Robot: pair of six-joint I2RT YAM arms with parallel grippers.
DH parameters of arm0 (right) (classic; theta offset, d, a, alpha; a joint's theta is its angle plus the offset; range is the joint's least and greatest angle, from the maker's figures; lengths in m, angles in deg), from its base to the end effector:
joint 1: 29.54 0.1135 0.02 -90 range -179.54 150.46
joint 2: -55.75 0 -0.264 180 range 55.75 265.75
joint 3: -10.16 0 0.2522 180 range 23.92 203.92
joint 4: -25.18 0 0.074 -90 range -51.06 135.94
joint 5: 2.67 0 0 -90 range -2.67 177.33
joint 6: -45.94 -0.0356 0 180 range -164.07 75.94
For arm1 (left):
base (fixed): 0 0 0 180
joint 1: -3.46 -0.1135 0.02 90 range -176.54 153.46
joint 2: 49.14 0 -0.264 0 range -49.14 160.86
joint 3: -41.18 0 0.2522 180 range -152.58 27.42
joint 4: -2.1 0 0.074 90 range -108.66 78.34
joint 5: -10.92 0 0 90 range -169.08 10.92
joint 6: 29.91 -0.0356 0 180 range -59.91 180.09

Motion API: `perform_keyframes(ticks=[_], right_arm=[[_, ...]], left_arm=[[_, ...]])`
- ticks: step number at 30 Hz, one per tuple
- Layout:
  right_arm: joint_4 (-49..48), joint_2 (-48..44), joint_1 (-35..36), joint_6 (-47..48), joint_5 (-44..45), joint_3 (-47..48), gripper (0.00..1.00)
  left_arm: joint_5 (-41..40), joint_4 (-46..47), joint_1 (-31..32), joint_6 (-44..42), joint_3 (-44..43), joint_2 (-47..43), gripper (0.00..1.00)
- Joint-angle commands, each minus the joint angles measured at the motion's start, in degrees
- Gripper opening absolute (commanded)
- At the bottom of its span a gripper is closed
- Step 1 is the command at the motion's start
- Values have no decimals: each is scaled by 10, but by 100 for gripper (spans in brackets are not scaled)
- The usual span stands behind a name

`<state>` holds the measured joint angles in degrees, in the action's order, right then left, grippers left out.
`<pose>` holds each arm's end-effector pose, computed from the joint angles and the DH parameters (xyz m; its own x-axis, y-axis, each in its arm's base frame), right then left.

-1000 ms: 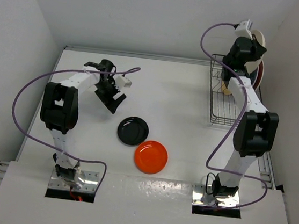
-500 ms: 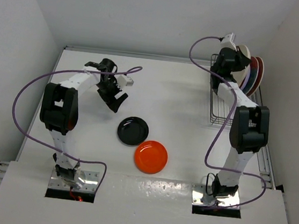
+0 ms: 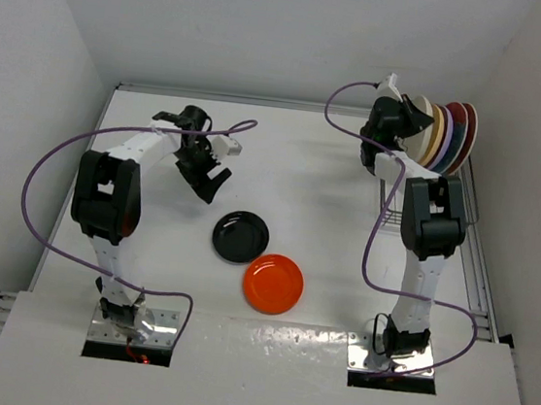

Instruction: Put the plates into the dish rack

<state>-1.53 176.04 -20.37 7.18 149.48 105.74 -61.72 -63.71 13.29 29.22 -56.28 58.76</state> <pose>0.4718 0.0443 0.2392 -0.6006 -0.4659 -0.6497 0.5264 0.3812 -0.7600 0.3675 -0.0745 0.2141 -0.7020 0.6187 -0.3527 0.6909 0.7117 -0.1268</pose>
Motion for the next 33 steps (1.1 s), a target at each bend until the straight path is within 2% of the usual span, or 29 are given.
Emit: perform_keyframes(ticks=[1, 2, 3, 4, 5, 6, 8, 11, 12, 13, 14, 15, 16, 17, 18, 19, 20, 21, 23, 24, 25, 26, 27, 28, 30, 33], right_arm=[[8, 0, 6, -22, 28, 26, 0], [28, -1, 5, -63, 26, 32, 6], [116, -4, 7, -110, 28, 35, 12], [142, -6, 7, -132, 28, 39, 21], [177, -19, 8, -179, 26, 38, 47], [194, -24, 8, -190, 23, 36, 56], [209, -51, 9, -201, 15, 35, 73], [255, -95, 23, -221, -8, 38, 86], [272, -105, 36, -228, -15, 43, 88], [350, -129, 41, -282, -25, 51, 90], [392, -152, 46, -313, -72, 59, 92], [499, -165, 51, -349, -98, 70, 93], [601, -193, 57, -462, -178, 97, 93], [643, -223, 55, -492, -299, 100, 95], [699, -259, 48, -509, -362, 63, 97], [704, -280, 47, -568, -499, 35, 97], [684, -301, 46, -578, -609, 4, 95], [671, -361, 52, -604, -694, -97, 94], [605, -425, 66, -660, -794, -167, 91], [589, -436, 69, -680, -810, -201, 89], [579, -446, 89, -739, -819, -289, 84], [548, -464, 94, -757, -824, -315, 82], [539, -478, 101, -781, -841, -383, 81], [526, -491, 118, -807, -839, -403, 81], [490, -513, 148, -840, -830, -510, 81], [421, -531, 185, -871, -826, -567, 81]], left_arm=[[12, -2, 3, -3, 0, -35, 98], [12, -2, 3, -3, -5, -35, 98], [12, -2, 3, -3, -5, -35, 98], [12, -2, 3, -3, -5, -35, 98], [12, -2, 3, -3, -5, -35, 99], [18, -9, 3, -3, -5, -35, 99], [25, -16, 3, -9, -10, -35, 99], [41, -29, 13, -21, -10, -35, 99], [47, -35, 13, -21, -10, -35, 99], [47, -35, 20, -26, -10, -40, 99], [47, -35, 26, -26, -10, -40, 99], [47, -35, 27, -26, -10, -40, 99], [47, -35, 27, -21, -10, -45, 99], [47, -35, 32, -21, -5, -45, 99], [47, -29, 32, -15, 0, -52, 99], [41, -29, 32, -15, 0, -52, 99], [41, -29, 38, -15, 7, -58, 99], [36, -29, 38, -15, 16, -65, 99], [29, -29, 50, -15, 27, -73, 99], [29, -24, 50, -15, 34, -79, 99], [24, -24, 56, -15, 47, -88, 99], [24, -18, 62, -9, 52, -94, 99], [11, -18, 62, -9, 59, -99, 99], [5, -12, 62, -2, 70, -104, 99], [-20, -5, 62, 4, 83, -122, 99], [-43, 0, 62, 19, 102, -138, 99]])
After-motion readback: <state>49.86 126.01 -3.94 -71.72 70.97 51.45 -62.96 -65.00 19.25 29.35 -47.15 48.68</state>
